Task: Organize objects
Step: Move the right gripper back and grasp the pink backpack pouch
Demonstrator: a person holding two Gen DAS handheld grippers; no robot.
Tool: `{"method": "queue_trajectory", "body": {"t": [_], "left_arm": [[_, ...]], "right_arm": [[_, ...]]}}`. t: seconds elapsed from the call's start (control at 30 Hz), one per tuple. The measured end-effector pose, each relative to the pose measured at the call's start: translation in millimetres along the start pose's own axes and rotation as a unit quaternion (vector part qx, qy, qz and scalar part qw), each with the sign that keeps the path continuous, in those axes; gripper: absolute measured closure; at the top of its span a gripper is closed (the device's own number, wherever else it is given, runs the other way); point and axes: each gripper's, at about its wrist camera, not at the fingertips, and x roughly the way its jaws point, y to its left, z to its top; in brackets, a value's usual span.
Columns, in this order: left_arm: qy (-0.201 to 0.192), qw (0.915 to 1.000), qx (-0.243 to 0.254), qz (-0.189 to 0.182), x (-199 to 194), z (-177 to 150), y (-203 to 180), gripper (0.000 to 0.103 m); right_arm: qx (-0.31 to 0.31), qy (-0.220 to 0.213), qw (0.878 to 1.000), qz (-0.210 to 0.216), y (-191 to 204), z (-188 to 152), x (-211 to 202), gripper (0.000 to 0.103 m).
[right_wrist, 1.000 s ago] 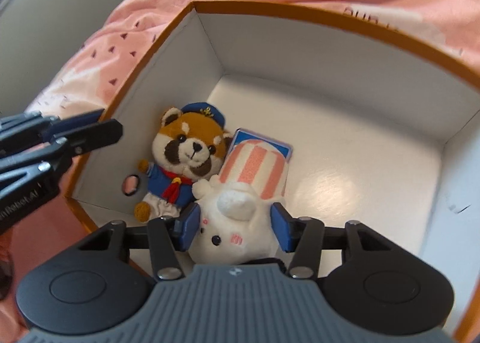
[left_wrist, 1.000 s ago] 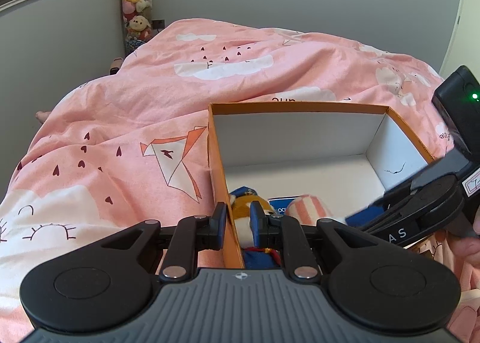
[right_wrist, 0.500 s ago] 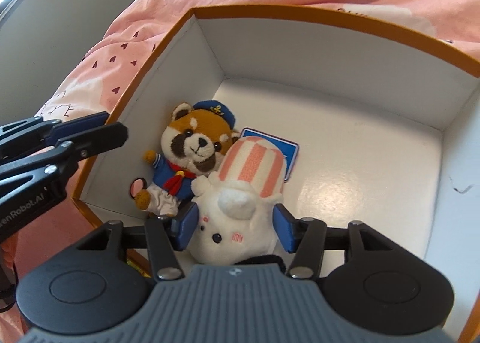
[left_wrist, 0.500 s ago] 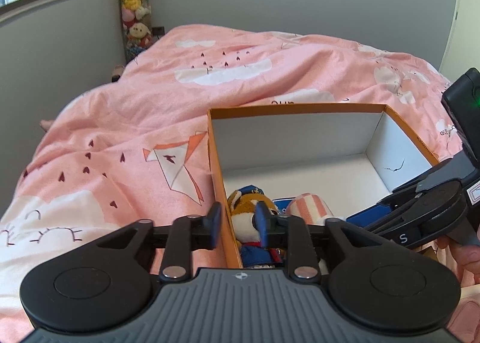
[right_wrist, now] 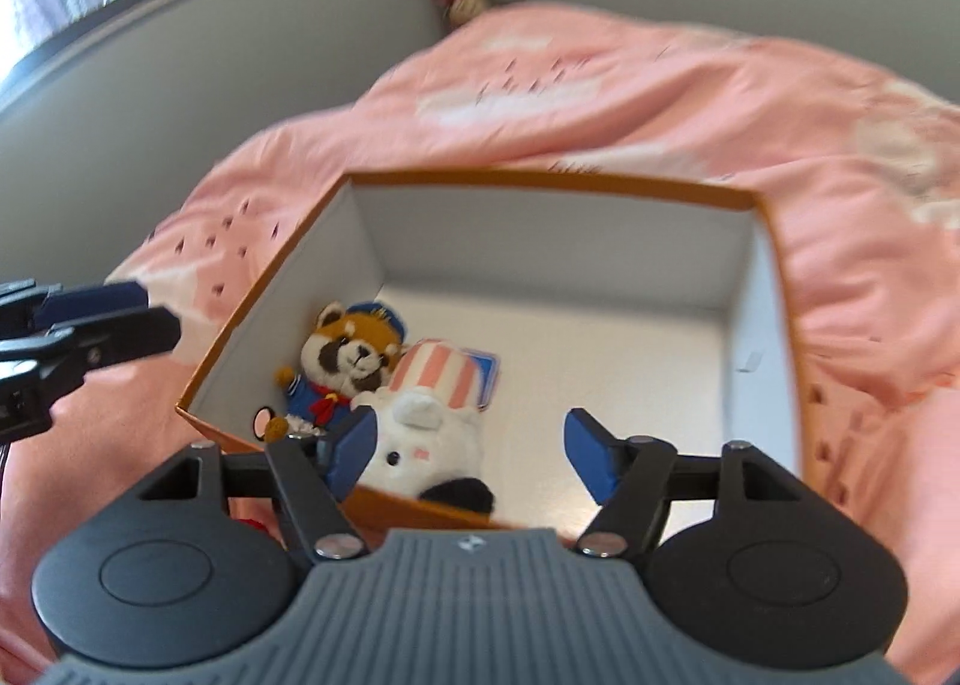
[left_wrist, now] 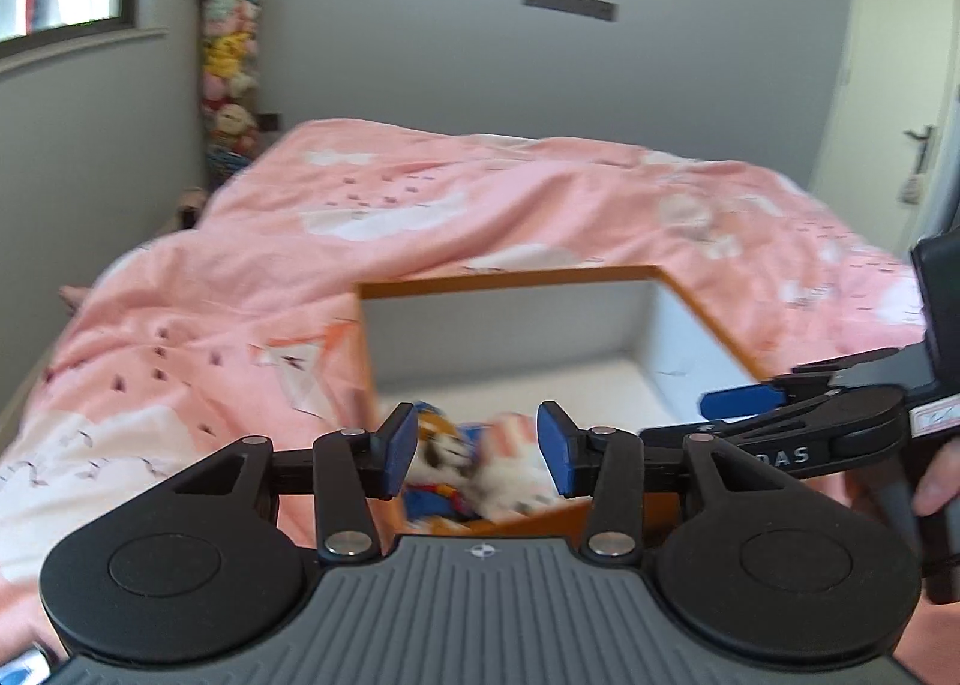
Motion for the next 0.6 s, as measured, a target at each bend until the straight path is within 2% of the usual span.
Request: {"method": "queue_trajectory", "body": {"t": [0.13,0.23,0.37,0.47,0.6], "left_arm": [[0.019,0.9983,0.015,-0.053,-8,-13,-19,0.052],[0.045,0.9934,0.023,-0.103,-2,-27,-33,0.052],[0.093,0.9845,0.030,-0.146,16,-52,-48,0.052],[0.119,0.9797,0.051,-0.153,32,-71,-59,0.052],[0.132,0.9752,0.095,-0.150,41,-92,-72,0.043]], "right_arm": [[0.004,-0.025,0.999,-0.020,-2,-25,-31,0.032],[0.016,-0.031,0.999,-0.033,-6,-46,-51,0.033],[0.038,-0.013,0.997,-0.070,-11,-76,-69,0.033],[0.065,0.005,0.993,-0.102,-16,-101,-78,0.033],[0.119,0.023,0.985,-0.122,-26,-133,-90,0.033]]}}
